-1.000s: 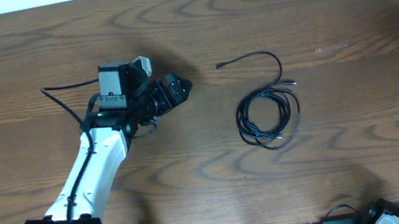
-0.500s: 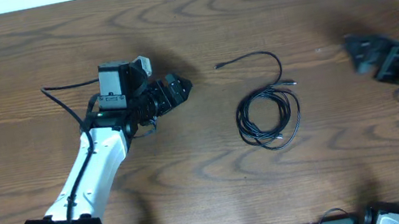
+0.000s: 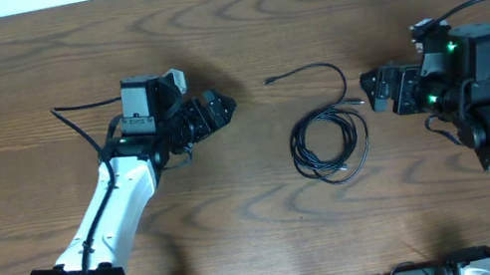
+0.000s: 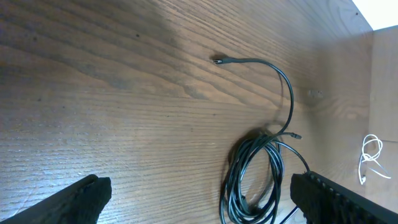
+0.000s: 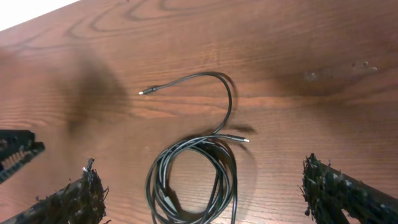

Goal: Untangle cables

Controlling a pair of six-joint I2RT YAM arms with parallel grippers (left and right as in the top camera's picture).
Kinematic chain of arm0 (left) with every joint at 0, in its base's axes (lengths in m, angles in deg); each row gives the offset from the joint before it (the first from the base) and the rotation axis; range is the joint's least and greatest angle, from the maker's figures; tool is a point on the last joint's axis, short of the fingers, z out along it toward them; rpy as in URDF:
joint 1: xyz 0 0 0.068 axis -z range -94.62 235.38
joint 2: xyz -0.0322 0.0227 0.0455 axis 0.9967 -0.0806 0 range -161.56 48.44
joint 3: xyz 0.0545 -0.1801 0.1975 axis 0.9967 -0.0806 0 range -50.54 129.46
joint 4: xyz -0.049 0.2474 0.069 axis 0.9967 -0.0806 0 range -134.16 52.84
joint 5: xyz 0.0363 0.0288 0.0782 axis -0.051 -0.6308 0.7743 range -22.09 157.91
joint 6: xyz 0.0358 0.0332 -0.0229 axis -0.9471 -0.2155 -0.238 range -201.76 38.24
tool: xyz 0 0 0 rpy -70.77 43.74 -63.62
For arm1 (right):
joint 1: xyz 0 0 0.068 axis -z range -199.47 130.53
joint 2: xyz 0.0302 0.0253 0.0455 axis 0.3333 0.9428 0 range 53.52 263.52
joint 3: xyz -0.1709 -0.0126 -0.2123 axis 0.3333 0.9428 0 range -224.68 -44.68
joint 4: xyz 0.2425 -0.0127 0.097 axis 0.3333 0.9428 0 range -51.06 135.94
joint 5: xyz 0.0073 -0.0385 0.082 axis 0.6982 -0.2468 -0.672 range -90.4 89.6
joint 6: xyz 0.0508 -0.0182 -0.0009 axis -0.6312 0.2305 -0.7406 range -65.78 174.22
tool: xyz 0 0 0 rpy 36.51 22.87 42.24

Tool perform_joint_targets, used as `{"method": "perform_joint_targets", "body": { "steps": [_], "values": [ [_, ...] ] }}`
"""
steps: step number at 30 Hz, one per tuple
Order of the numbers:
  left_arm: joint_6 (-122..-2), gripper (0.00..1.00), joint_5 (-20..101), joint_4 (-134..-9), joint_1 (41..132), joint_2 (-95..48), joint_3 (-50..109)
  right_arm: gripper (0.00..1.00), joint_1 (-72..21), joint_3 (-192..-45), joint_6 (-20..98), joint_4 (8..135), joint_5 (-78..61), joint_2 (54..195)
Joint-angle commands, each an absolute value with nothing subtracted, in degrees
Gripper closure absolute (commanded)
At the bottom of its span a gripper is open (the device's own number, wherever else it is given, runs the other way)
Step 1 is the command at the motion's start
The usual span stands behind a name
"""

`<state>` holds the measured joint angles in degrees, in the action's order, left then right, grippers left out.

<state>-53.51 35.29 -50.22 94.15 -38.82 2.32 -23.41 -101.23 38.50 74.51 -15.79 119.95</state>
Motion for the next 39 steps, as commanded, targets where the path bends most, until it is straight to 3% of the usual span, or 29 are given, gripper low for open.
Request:
{"method": "perform_joint_targets", "body": {
  "steps": [1, 39],
  "values": [
    [-54.1, 0.01, 35.6, -50.2, 93.9, -38.0, 2.8, 0.01, -24.1, -101.2, 38.4, 75.2, -13.4, 120.3],
    [-54.1, 0.01, 35.6, -50.2, 93.9, -38.0, 2.8, 0.01, -24.1, -101.2, 38.4, 79.8, -17.1, 120.3]
  ]
}}
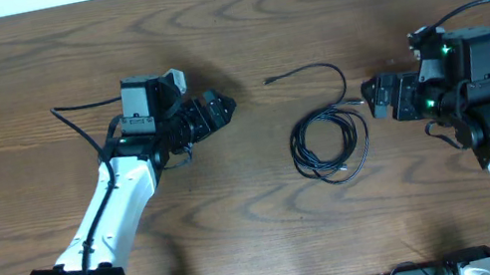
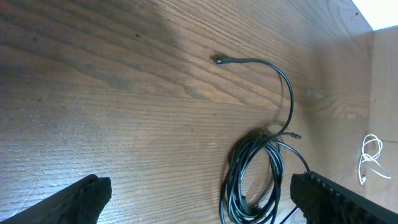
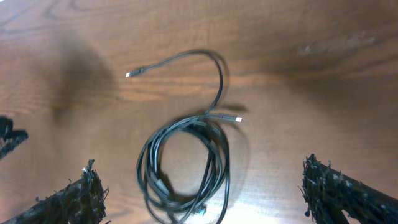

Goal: Untangle cables

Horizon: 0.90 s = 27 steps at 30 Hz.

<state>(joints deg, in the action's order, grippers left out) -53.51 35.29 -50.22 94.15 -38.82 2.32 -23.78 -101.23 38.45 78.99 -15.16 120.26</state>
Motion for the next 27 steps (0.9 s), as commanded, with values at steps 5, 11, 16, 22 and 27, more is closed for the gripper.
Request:
{"method": "perform_joint_targets", "body": {
  "steps": [5, 11, 16, 22, 27],
  "values": [
    [-54.1, 0.01, 35.6, -50.2, 93.9, -38.0, 2.8, 0.01, -24.1, -101.2, 38.4, 81.4, -17.5, 120.3],
    [-54.1, 0.01, 35.7, -50.2, 93.9, -38.0, 2.8, 0.01, -24.1, -101.2, 38.4, 82.3, -18.8, 120.3],
    [-53.0, 0.01, 35.0, -48.6, 93.9, -38.0, 2.8, 0.01, -24.0, -101.2, 39.9, 84.3, -18.7, 120.3],
    [-61.7, 0.13, 33.3, -49.1, 94.6, -36.7, 2.8, 0.01, -22.7, -101.2, 40.5, 86.1, -16.6, 118.9],
    [-66.1, 0.13, 40.5, -51.8, 100.6, -32.2, 2.8, 0.01, -20.0, -101.3, 38.4, 86.5, -16.6, 116.2]
  ]
}}
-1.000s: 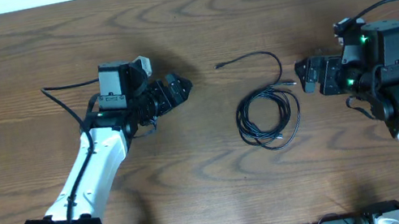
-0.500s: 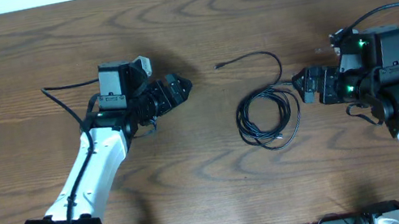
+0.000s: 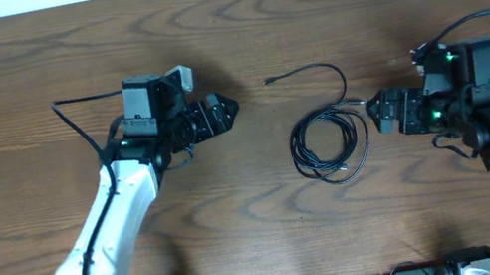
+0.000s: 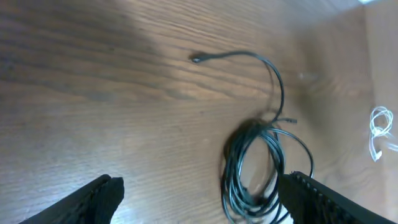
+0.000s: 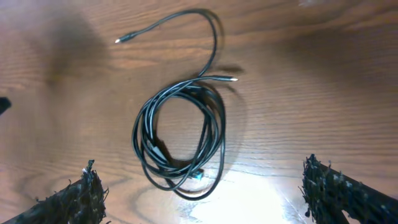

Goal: Untangle cables
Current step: 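Reach the left gripper down to grasp the black cable coil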

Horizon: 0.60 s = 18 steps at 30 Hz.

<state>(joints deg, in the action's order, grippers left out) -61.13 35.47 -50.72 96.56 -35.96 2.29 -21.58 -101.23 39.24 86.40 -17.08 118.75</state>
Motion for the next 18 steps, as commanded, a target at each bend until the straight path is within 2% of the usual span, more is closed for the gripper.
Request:
{"method": "perform_joint_targets", "body": {
  "steps": [1, 7, 13, 18],
  "values": [
    [-66.7, 0.13, 43.7, -52.5, 102.5, -31.3, 2.8, 0.01, -19.5, -101.3, 38.4, 86.5, -16.6, 115.5],
    [-68.6, 0.13, 65.5, -53.7, 117.8, -29.9, 2.8, 0.01, -17.6, -101.3, 38.3, 86.7, -16.6, 112.5],
    [-68.4, 0.13, 70.5, -51.0, 126.4, -34.4, 2.8, 0.01, -17.2, -101.2, 37.0, 86.8, -16.6, 111.9],
    [-67.5, 0.13, 72.1, -46.7, 127.6, -40.6, 2.8, 0.01, -17.2, -101.2, 36.9, 87.9, -16.6, 112.0]
  ]
}}
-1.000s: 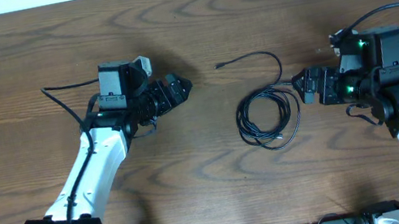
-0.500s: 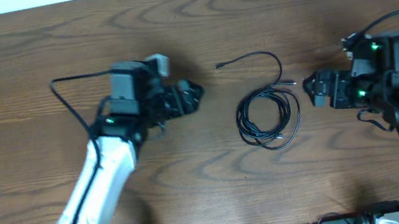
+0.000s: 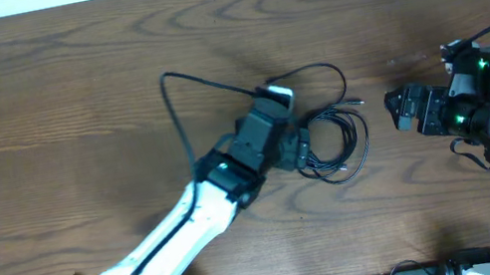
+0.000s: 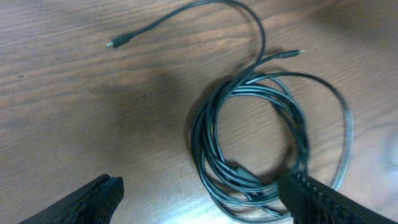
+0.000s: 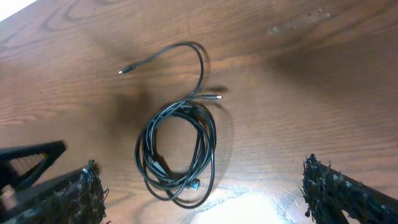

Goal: Untangle cables
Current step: 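Reach the left gripper down to grasp the black cable coil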

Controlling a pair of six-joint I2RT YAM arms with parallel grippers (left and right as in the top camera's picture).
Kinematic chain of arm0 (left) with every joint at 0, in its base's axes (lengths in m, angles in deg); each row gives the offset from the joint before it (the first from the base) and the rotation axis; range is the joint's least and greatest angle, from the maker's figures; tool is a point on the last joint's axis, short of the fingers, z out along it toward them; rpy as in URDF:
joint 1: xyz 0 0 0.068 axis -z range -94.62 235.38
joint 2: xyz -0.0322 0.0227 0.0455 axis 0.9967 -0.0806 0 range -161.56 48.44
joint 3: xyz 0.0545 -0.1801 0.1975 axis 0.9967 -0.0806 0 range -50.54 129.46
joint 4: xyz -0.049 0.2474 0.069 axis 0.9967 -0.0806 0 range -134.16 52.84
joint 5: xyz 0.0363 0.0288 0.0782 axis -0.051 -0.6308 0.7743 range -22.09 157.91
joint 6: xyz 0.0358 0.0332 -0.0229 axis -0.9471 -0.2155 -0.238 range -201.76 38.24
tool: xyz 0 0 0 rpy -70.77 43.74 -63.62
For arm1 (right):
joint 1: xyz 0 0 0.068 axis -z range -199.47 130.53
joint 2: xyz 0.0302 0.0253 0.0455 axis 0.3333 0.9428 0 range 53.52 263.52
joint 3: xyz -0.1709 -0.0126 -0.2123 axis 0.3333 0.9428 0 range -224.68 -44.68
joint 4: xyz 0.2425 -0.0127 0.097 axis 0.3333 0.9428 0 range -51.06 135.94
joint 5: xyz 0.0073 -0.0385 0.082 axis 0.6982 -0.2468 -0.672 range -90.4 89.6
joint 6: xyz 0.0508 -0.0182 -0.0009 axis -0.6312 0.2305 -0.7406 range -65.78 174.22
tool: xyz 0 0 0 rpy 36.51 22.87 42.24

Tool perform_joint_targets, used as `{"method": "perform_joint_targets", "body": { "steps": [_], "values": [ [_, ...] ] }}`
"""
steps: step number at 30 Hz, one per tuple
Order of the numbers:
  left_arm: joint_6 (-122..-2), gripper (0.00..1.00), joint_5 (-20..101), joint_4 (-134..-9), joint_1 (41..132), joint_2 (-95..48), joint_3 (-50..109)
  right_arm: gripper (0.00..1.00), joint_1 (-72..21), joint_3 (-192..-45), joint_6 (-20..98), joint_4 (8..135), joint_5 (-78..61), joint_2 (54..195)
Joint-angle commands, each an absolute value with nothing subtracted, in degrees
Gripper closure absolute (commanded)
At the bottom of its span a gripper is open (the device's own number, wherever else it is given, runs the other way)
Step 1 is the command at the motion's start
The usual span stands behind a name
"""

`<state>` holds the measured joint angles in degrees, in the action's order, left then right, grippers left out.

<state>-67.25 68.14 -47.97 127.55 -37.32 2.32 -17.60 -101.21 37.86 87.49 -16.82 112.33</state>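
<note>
A thin black cable (image 3: pixel 354 135) lies on the wooden table, wound in a loose coil (image 4: pixel 249 149) with two free ends: one plug (image 4: pixel 112 43) at the end of a long arc, the other (image 4: pixel 297 53) short beside the coil. A small blue connector (image 5: pixel 194 184) shows at the coil's near side. My left gripper (image 3: pixel 303 150) hangs open over the coil's left part, its fingers (image 4: pixel 93 198) either side of it, touching nothing. My right gripper (image 3: pixel 400 110) is open, to the right of the coil and apart from it.
The left arm's own black lead (image 3: pixel 173 81) loops up behind its wrist. One left finger (image 5: pixel 31 158) shows in the right wrist view. The table's far edge runs along the top, its left edge at the corner.
My left arm has moved far to the right, from well left of the cable to right over the coil's left side. The right gripper has drawn back slightly to the right. Both stay open.
Both grippers stood open on either side of the coil, left far off, right close by. The right gripper then sat slightly nearer the table's front at each moment while the cable lay unmoved. Now the left gripper hangs over the coil.
</note>
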Motion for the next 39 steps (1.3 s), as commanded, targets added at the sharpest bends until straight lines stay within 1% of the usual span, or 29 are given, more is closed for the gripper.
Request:
{"method": "perform_joint_targets", "body": {
  "steps": [1, 4, 7, 11, 14, 17, 20, 21, 22, 23, 25, 27, 28, 30, 32, 33, 36, 39],
  "values": [
    [-67.1, 0.13, 72.1, -45.8, 127.6, -41.8, 2.8, 0.01, -17.2, -101.2, 36.9, 88.1, -16.6, 112.0],
    [-65.7, 0.15, 72.0, -42.7, 127.6, -45.7, 2.8, 0.01, -17.2, -101.2, 36.9, 88.6, -16.6, 112.0],
    [-62.7, 0.22, 72.0, -41.3, 127.6, -47.9, 2.8, 0.01, -17.2, -101.2, 36.9, 88.7, -16.6, 112.0],
    [-58.6, 0.24, 72.0, -41.0, 127.6, -50.1, 2.8, 0.01, -17.2, -101.2, 36.9, 88.7, -16.6, 112.0],
    [-55.8, 0.26, 69.7, -41.0, 127.6, -51.4, 2.8, 0.01, -17.2, -101.2, 36.9, 88.7, -16.6, 112.0],
    [-51.5, 0.39, 66.6, -41.1, 127.6, -52.9, 2.8, 0.01, -17.2, -101.2, 36.9, 88.8, -16.6, 112.0],
    [-44.7, 0.41, 63.9, -40.9, 127.6, -54.6, 2.8, 0.01, -17.2, -101.2, 36.9, 89.1, -16.6, 112.0],
    [-42.5, 0.47, 63.5, -41.0, 127.6, -55.2, 2.8, 0.01, -17.2, -101.2, 36.9, 89.1, -16.6, 112.0],
    [-41.1, 0.50, 63.2, -41.0, 127.7, -55.5, 2.8, 0.01, -17.2, -101.2, 36.9, 89.1, -16.6, 112.0],
    [-38.6, 0.60, 62.2, -41.2, 127.7, -56.2, 2.8, 0.01, -17.2, -101.2, 36.9, 89.2, -16.6, 112.0],
    [-36.6, 0.66, 61.9, -42.0, 127.9, -56.4, 2.8, 0.01, -17.2, -101.2, 36.9, 89.4, -16.6, 112.0],
    [-36.4, 0.81, 61.9, -42.7, 127.9, -56.5, 2.8, 0.01, -17.2, -101.2, 36.9, 89.9, -16.6, 112.0],
    [-36.4, 0.92, 61.9, -42.9, 127.8, -56.5, 2.8, 0.01, -17.2, -101.2, 36.9, 90.2, -16.6, 112.0],
    [-36.4, 0.92, 62.2, -42.8, 127.8, -56.4, 2.8, 0.01, -17.2, -101.2, 36.9, 90.8, -16.6, 112.0],
    [-36.7, 0.92, 63.2, -42.9, 127.8, -55.9, 2.8, 0.06, -17.2, -101.1, 36.9, 91.2, -16.6, 112.0],
    [-37.7, 0.93, 63.5, -42.9, 127.8, -55.4, 2.8, 0.09, -17.2, -101.1, 36.9, 91.5, -16.8, 112.0],
    [-41.5, 0.92, 63.4, -42.9, 127.4, -53.2, 2.8, 0.10, -17.3, -101.1, 36.4, 92.5, -18.8, 112.0],
    [-46.9, 0.92, 63.4, -43.1, 127.4, -49.4, 2.8, 0.17, -17.3, -101.0, 34.7, 92.8, -23.6, 112.3]
  ]
}}
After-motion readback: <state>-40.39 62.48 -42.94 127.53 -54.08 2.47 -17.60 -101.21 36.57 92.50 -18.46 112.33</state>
